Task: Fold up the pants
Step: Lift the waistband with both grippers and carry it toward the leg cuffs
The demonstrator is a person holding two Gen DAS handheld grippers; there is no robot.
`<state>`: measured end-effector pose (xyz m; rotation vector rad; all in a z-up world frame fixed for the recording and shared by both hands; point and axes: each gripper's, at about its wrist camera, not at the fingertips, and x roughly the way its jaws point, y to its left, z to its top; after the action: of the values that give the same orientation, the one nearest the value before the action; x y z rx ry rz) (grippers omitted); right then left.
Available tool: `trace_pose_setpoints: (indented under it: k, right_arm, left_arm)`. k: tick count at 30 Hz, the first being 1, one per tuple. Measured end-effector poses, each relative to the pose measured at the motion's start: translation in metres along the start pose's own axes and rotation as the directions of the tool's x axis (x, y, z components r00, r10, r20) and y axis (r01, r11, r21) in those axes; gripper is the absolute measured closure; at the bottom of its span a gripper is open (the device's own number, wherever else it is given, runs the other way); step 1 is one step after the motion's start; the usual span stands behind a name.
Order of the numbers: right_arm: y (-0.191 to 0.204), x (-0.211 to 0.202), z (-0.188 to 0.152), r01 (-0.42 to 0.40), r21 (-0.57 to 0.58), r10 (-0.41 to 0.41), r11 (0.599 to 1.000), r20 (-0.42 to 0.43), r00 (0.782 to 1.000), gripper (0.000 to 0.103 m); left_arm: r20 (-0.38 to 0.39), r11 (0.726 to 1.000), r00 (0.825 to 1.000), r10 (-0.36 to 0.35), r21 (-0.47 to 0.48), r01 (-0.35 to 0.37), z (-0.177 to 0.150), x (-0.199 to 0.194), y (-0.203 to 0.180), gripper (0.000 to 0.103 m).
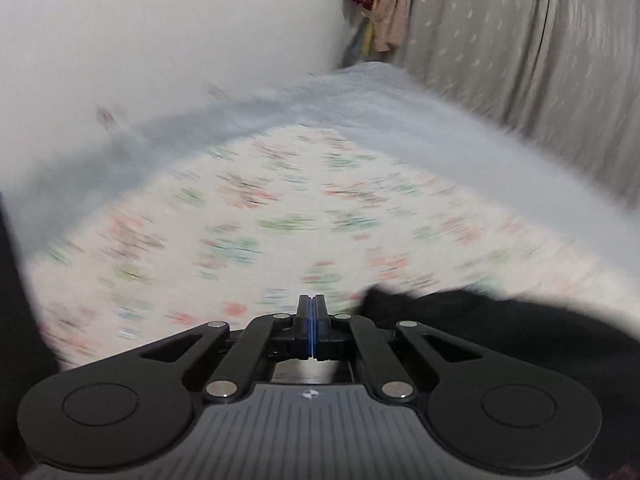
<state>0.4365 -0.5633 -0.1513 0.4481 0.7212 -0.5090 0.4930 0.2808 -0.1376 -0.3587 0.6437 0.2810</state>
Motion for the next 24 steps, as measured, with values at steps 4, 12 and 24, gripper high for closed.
trace_pose_setpoints:
  k: [4, 12, 24]
  right_arm:
    - [0.028, 0.042, 0.034, -0.026, -0.026, 0.025, 0.999, -0.031, 0.999, 0.034]
    - [0.053, 0.100, 0.054, -0.020, -0.039, 0.015, 0.999, -0.123, 0.992, 0.035]
    - [0.052, 0.131, 0.045, 0.017, -0.022, -0.019, 1.000, -0.116, 0.993, 0.038]
  left_arm:
    - [-0.009, 0.998, 0.999, -0.033, -0.058, 0.032, 0.012, 0.003, -0.013, 0.065]
    - [-0.161, 0.992, 0.987, 0.021, -0.119, -0.041, 0.049, 0.025, -0.006, 0.052]
    - [-0.248, 0.991, 0.964, -0.097, -0.116, 0.069, 0.030, 0.045, -0.015, 0.027]
